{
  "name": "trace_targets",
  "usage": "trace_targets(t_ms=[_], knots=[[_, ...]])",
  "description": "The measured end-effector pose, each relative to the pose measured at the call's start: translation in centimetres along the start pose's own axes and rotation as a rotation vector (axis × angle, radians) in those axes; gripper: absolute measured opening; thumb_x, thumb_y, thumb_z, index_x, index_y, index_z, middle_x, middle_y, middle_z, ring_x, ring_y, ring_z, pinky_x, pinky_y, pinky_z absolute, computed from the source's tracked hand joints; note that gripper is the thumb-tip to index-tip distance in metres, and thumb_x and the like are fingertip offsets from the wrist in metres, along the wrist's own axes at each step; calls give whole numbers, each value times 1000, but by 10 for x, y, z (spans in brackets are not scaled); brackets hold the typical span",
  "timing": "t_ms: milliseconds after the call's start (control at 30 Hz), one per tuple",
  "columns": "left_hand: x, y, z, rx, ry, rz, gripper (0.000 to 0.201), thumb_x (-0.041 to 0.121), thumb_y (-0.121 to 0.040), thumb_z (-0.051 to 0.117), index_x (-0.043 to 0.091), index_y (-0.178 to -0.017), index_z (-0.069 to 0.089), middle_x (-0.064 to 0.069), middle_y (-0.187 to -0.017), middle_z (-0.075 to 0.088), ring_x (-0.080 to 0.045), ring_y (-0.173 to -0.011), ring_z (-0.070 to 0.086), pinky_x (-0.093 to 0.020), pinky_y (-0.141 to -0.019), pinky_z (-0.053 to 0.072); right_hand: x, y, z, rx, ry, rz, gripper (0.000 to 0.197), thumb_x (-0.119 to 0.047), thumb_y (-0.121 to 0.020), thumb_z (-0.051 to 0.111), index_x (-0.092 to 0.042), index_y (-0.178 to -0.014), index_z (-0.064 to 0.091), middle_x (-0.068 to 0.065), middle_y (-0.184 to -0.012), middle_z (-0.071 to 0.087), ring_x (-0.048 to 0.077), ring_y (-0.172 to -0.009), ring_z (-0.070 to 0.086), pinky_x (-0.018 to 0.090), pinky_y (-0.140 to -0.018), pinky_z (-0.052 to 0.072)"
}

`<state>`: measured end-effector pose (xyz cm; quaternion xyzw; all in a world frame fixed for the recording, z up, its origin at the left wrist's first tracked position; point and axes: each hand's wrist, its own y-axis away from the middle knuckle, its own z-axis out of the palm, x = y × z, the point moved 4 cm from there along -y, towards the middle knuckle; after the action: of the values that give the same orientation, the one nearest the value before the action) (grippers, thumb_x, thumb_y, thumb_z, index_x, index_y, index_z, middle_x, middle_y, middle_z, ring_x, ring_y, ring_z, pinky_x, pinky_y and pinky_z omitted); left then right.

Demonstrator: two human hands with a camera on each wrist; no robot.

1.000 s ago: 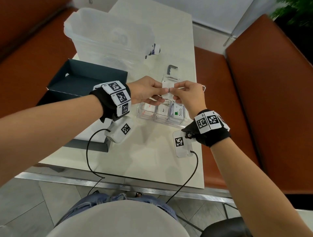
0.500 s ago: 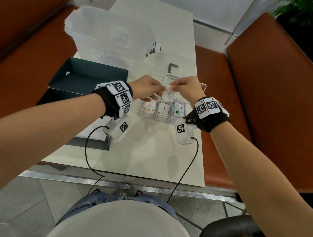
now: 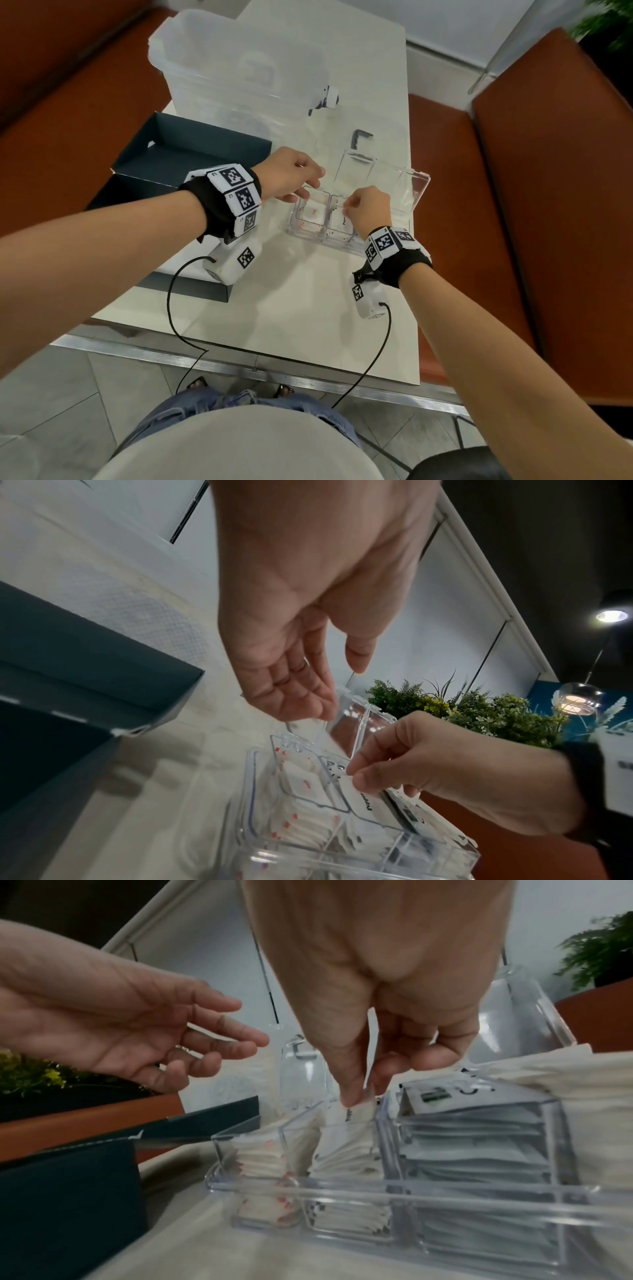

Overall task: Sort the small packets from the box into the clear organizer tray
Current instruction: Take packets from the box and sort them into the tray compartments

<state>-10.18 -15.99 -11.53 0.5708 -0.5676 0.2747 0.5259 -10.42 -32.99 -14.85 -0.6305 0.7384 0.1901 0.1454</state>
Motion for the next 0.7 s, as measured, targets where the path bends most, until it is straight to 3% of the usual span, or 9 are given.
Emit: trace_targets(t_ms=[233,367,467,600,700], knots=[[-1,2,-3,-12,-3,-2,26,29,-98,54,13,-116,64,-1,-107,69,-10,-74,64,-19,-61,49,-4,1,-2,48,83,-60,22,-5,-93,50,-1,-102,69,15,-112,63,29,-100,61,38,-90,51],[4,6,-19,-16,-7,16,24,31,-97,55,16,-115,65,2,-105,69,-9,-77,65,-19,-61,51,-24,3,-23,132,-48,-145,24,-3,-90,50,-3,-100,71,12,-104,69,23,-96,63,24,-84,48],[9,11,-49,9,-26,37,21,32,-97,56,20,-111,66,4,-104,69,-9,-79,67,-18,-63,54,-58,9,-33,151,-172,-233,22,-1,-87,53,-4,-97,73,8,-94,72,19,-87,65,24,-85,49],[5,22,-112,111,-127,58,17,29,-97,55,22,-107,67,3,-104,70,-9,-84,67,-18,-62,53,-104,14,-17,38,-266,-285,19,-5,-86,56,-10,-97,71,7,-87,69,19,-80,64,26,-80,51],[-16,33,-161,186,-306,22,19,30,-96,59,21,-111,65,0,-110,67,-13,-90,63,-24,-71,52,-131,14,11,-127,-185,-281,24,-15,-89,60,-9,-112,64,12,-109,67,23,-99,63,28,-87,47]])
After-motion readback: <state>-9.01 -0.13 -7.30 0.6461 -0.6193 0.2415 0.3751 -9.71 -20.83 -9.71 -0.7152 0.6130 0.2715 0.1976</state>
